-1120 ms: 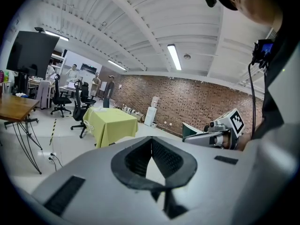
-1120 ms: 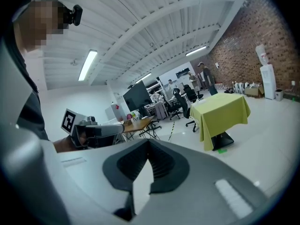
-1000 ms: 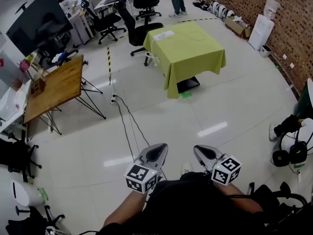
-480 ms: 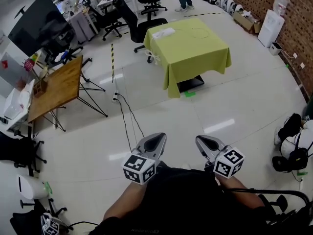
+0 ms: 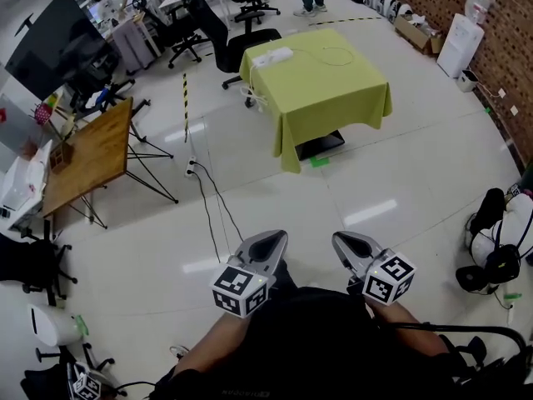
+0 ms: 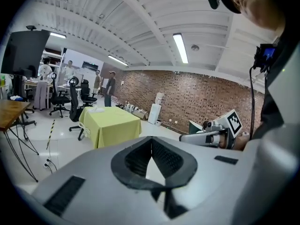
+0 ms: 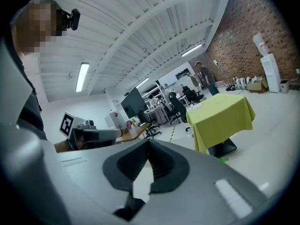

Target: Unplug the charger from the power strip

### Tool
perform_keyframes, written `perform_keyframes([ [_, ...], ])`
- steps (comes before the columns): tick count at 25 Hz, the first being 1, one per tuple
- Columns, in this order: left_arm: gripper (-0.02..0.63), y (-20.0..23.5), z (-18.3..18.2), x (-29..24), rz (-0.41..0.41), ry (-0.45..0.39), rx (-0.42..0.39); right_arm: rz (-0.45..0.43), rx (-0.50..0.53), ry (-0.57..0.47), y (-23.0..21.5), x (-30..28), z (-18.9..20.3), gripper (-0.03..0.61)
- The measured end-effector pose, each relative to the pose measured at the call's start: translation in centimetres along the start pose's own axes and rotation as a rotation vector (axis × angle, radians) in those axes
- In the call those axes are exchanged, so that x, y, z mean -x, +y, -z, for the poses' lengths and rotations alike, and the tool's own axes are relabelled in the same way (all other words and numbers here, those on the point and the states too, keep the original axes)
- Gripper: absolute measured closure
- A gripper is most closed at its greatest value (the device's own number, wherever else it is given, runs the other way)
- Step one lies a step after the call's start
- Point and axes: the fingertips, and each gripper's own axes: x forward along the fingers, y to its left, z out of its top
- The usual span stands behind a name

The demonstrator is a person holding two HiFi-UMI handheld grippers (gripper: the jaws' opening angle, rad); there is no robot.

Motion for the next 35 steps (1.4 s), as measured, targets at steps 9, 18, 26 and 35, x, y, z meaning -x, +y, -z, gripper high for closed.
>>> perform_keyframes([
  [9, 0.606, 9.3, -2.7, -3.9, 0.003, -0.012, 0.012, 0.042, -0.002, 0.03, -3.6, -8.2, -2.7, 0.575],
  [18, 0.606, 21.3, -8.6, -5.5, 0.017, -0.079, 0.017, 0.051, 0.074, 0.056, -4.3, -20.8, -9.0, 0.575],
  [26, 0.606, 28.9, -10.0, -6.9, 0.037, -0.062, 0.014, 0.097, 0.087, 0.058, -5.7, -27.1, -11.3, 0.575],
  [35, 0.606, 32.7, -11.3, -9.9, 0.035, -0.037, 0.031, 0.097, 0.061, 0.068, -8.7, -31.1, -13.5, 0.575],
])
